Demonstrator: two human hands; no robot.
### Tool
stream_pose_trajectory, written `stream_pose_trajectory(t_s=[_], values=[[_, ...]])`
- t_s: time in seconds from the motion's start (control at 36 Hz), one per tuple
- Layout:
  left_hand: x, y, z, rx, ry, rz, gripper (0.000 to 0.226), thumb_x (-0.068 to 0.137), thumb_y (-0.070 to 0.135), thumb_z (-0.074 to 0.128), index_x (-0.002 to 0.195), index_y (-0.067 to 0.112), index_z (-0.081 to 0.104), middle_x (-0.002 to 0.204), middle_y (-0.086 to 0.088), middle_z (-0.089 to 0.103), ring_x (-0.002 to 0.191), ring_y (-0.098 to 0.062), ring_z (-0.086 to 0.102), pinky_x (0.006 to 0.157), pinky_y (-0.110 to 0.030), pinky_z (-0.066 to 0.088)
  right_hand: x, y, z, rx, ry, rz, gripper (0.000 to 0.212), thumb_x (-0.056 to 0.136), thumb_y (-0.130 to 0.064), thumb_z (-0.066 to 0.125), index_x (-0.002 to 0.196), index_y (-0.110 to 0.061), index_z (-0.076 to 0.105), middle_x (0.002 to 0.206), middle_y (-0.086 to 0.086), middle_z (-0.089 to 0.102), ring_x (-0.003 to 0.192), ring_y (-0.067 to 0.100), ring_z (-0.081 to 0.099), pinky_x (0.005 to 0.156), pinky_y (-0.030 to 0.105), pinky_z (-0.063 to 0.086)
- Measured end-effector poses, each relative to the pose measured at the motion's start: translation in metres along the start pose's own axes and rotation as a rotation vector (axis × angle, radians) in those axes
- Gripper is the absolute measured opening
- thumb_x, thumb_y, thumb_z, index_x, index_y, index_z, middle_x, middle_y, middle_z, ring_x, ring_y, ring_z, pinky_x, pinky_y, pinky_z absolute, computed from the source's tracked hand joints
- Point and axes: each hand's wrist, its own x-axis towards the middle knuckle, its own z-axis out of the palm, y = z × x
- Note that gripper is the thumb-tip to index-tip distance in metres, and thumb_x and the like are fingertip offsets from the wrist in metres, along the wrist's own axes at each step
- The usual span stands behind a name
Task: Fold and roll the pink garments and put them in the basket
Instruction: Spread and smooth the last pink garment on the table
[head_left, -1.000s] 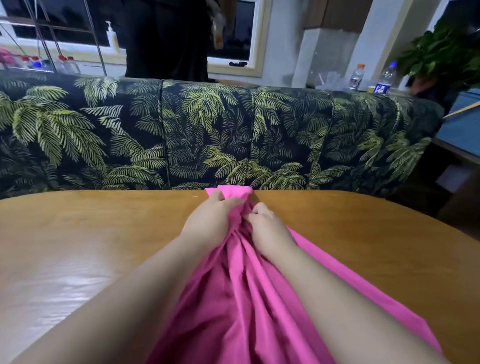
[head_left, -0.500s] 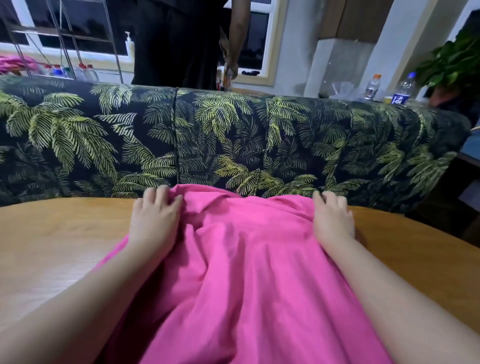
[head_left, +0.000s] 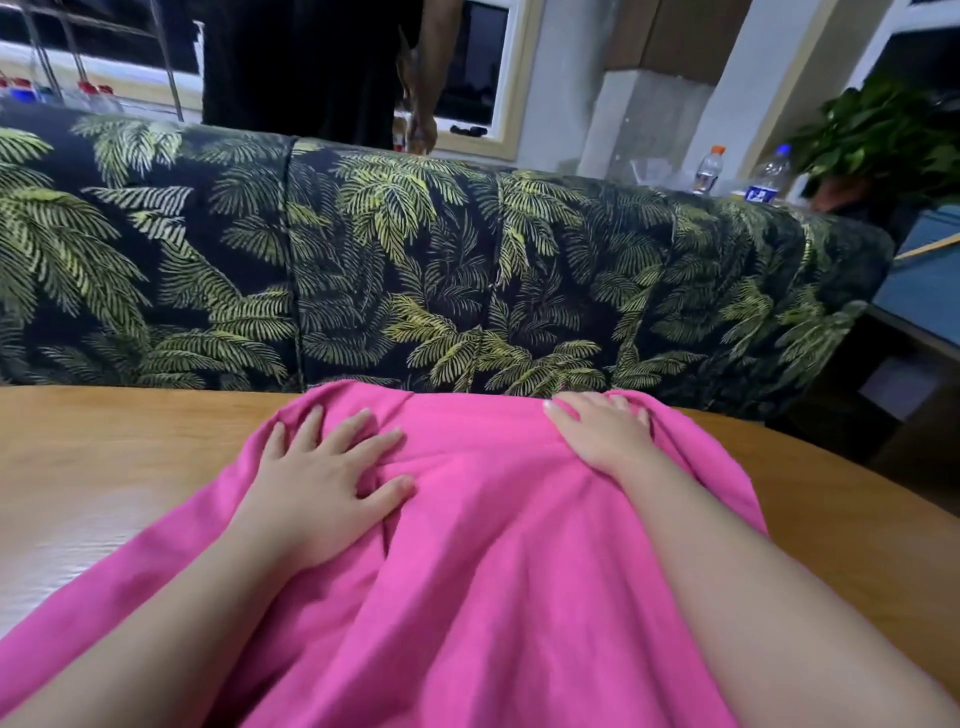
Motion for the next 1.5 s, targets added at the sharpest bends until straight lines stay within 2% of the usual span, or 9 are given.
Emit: stream_pose_trajectory(t_s=[0.25, 0.39, 0.5, 0.67, 0.78, 0.97, 1.08, 1.39, 1.5], values=[[-0.001, 0.004, -0.001, 0.007, 0.114, -0.035, 0.09, 0.064, 0.073, -0.008, 0.144, 0.049, 0.026, 0.157, 0.006, 0.022, 0.145, -0.025, 0.015, 0.116, -0.052, 0.002, 0.019, 0.01, -0.022, -0.195, -0.112, 0.522, 0.067, 0.097, -0.059, 0.015, 0.154, -0.024, 0.015, 0.161, 0.012, 0.004, 0.145, 0.045, -0.005, 0.112, 0.064, -0.009], [0.0, 0.001, 0.002, -0.089, 0.318, -0.03, 0.063, 0.083, 0.055, 0.021, 0.125, 0.03, 0.06, 0.135, -0.003, 0.056, 0.137, -0.028, 0.039, 0.109, -0.064, 0.016, 0.011, -0.073, -0.013, 0.014, -0.074, 0.184, 0.057, 0.09, -0.035, 0.044, 0.144, -0.017, 0.039, 0.152, 0.013, 0.034, 0.141, 0.037, 0.025, 0.115, 0.056, 0.015], [-0.004, -0.01, -0.001, -0.19, 0.454, -0.28, 0.052, 0.091, 0.033, 0.044, 0.141, 0.021, 0.044, 0.146, -0.009, 0.043, 0.139, -0.032, 0.031, 0.112, -0.058, 0.014, -0.013, -0.145, 0.004, 0.49, -0.029, 0.022, 0.042, 0.083, -0.033, 0.049, 0.117, -0.011, 0.06, 0.123, 0.015, 0.06, 0.114, 0.033, 0.056, 0.098, 0.04, 0.046], [-0.008, -0.029, -0.011, -0.32, 0.418, -0.407, 0.046, 0.09, 0.027, 0.054, 0.133, 0.016, 0.043, 0.115, -0.015, 0.064, 0.107, -0.037, 0.055, 0.084, -0.043, 0.043, -0.056, -0.192, 0.032, 0.775, 0.201, -0.117, 0.038, 0.095, -0.033, 0.05, 0.128, -0.016, 0.056, 0.127, 0.002, 0.06, 0.121, 0.02, 0.051, 0.101, 0.03, 0.039], [-0.008, -0.015, -0.023, -0.517, 0.543, -0.266, 0.034, 0.097, 0.029, 0.048, 0.129, 0.025, 0.038, 0.095, -0.007, 0.068, 0.093, -0.033, 0.061, 0.07, -0.04, 0.044, -0.054, -0.184, 0.019, 1.079, 0.072, -0.059, 0.046, 0.092, -0.056, 0.046, 0.118, -0.021, 0.06, 0.11, -0.004, 0.065, 0.106, 0.016, 0.058, 0.088, 0.028, 0.042], [-0.007, -0.006, -0.032, -0.698, 0.014, -0.023, 0.025, 0.086, 0.005, 0.046, 0.094, 0.024, 0.033, 0.092, 0.002, 0.065, 0.073, -0.015, 0.05, 0.068, -0.027, 0.037, -0.039, -0.168, 0.023, 1.013, 0.051, 0.009, 0.039, 0.076, -0.011, 0.064, 0.114, -0.017, 0.06, 0.092, 0.0, 0.065, 0.078, 0.017, 0.059, 0.08, 0.031, 0.049], [-0.005, -0.015, -0.042, -0.894, 0.008, -0.136, 0.03, 0.088, -0.007, 0.043, 0.085, 0.023, 0.039, 0.102, -0.008, 0.067, 0.055, -0.007, 0.045, 0.047, -0.017, 0.034, -0.04, -0.173, 0.03, 1.106, 0.105, -0.073, 0.026, 0.079, -0.002, 0.058, 0.084, -0.027, 0.054, 0.07, -0.006, 0.056, 0.063, 0.015, 0.051, 0.063, 0.028, 0.043], [0.029, 0.012, -0.054, -1.255, -0.019, -0.383, 0.056, 0.09, 0.039, 0.063, 0.135, 0.012, 0.046, 0.111, -0.006, 0.064, 0.094, -0.021, 0.065, 0.084, -0.035, 0.055, -0.036, -0.175, 0.023, 1.705, 0.255, 0.003, 0.018, 0.08, -0.004, 0.047, 0.075, -0.021, 0.047, 0.064, -0.005, 0.037, 0.058, 0.011, 0.031, 0.054, 0.027, 0.024], [0.04, 0.013, -0.051, -1.155, 0.149, -0.446, 0.051, 0.09, 0.026, 0.065, 0.135, 0.009, 0.047, 0.116, -0.008, 0.063, 0.099, -0.023, 0.063, 0.085, -0.032, 0.052, -0.035, -0.174, 0.023, 1.626, 0.164, -0.042, 0.018, 0.073, -0.027, 0.055, 0.09, -0.029, 0.054, 0.079, -0.007, 0.056, 0.078, 0.015, 0.053, 0.077, 0.036, 0.047]])
